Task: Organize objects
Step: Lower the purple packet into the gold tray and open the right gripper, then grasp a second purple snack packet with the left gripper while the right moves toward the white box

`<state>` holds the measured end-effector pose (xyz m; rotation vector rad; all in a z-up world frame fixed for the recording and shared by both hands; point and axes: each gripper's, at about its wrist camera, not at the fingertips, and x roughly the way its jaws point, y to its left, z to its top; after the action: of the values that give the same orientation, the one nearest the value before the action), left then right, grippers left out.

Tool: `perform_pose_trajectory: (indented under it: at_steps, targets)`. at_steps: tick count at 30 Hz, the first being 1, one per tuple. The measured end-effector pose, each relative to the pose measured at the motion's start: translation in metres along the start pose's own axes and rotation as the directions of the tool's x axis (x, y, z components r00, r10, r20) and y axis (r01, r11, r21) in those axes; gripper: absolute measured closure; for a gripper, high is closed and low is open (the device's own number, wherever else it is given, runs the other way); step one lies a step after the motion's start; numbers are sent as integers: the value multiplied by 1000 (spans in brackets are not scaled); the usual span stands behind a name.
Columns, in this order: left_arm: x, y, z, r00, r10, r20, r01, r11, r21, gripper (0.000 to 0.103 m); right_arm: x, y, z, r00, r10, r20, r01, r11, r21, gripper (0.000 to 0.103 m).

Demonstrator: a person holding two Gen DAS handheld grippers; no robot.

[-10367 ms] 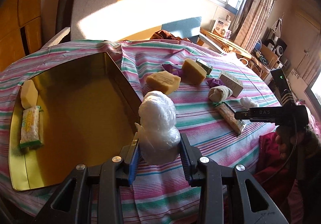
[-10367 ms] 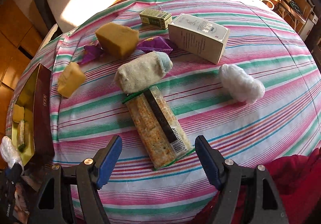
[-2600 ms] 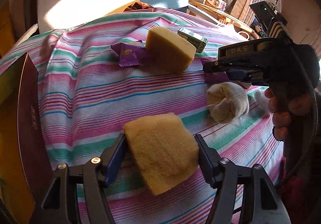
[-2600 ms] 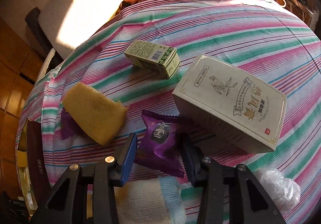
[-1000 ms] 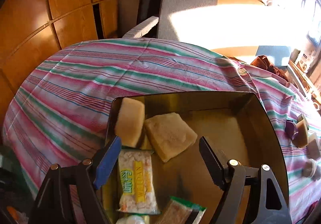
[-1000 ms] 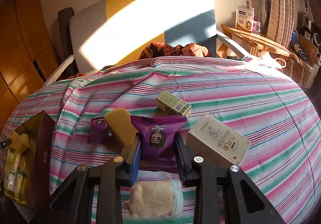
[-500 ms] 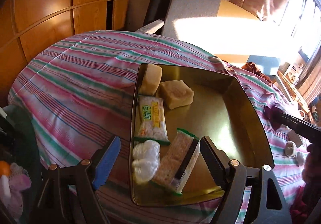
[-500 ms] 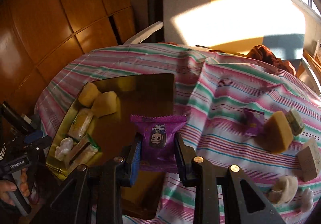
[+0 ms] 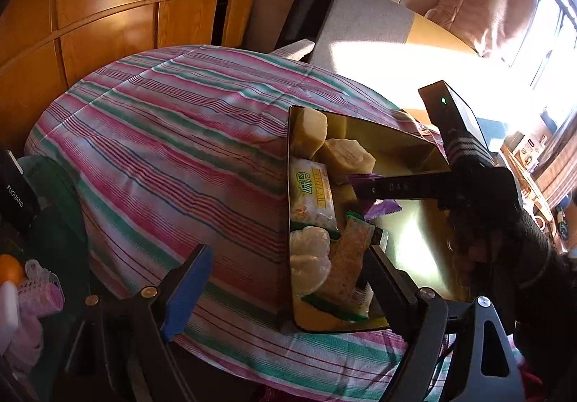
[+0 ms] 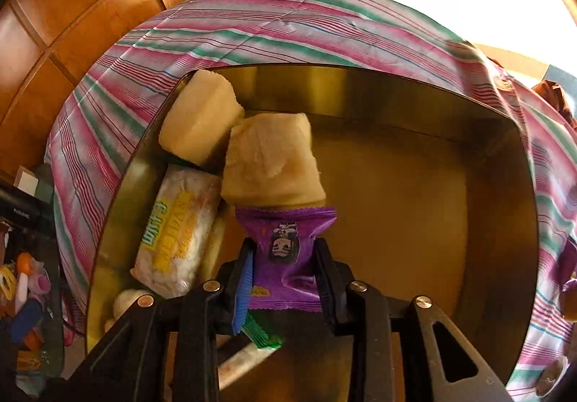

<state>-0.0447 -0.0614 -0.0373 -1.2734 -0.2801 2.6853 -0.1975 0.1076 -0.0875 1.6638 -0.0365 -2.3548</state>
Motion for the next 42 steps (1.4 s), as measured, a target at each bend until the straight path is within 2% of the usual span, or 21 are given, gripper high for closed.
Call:
perform_pose_trajectory:
  at_steps: [2, 5, 11, 17, 18, 19, 21, 32, 37, 42]
  targets:
    - [1, 3, -2, 1000, 8, -2, -8, 1000, -4, 17, 1, 0, 7, 998, 55, 15, -56, 997, 46, 67]
    - [0, 6, -4, 1000, 23, 6, -23, 1000, -4, 16, -9, 0, 5, 995, 91, 50, -93, 994, 61, 58]
    - [-4, 3, -4, 999, 43, 23, -43, 999, -1, 16, -40, -4, -13, 988, 97, 121, -104, 993, 52, 57]
    - [-14, -7, -5, 997, 53, 51, -55, 998, 24, 15, -71, -7, -43, 980, 16, 197, -18, 1000, 10, 56]
    - [-16, -9, -6, 997, 55, 56, -56, 998, 32, 14, -75, -7, -48, 978, 2, 209, -2, 1000, 1, 53]
    - [-18, -11, -6, 997, 57, 61, -59, 997, 39, 14, -80, -7, -53, 975, -14, 221, 16, 1000, -8, 44]
    - [-22, -15, -7, 996, 64, 69, -68, 996, 56, 14, -90, -8, -65, 968, -46, 248, 51, 999, -15, 39]
    - [-32, -38, -12, 996, 40, 82, -49, 992, 116, 14, -127, -33, -114, 935, -127, 332, 129, 991, 14, 39]
    - [-31, -53, -14, 997, 18, 69, -28, 988, 152, 14, -140, -53, -135, 926, -154, 345, 144, 988, 52, 33]
    - [-27, -72, -17, 998, -15, 55, 4, 981, 196, 14, -148, -82, -152, 922, -200, 332, 169, 978, 120, 33]
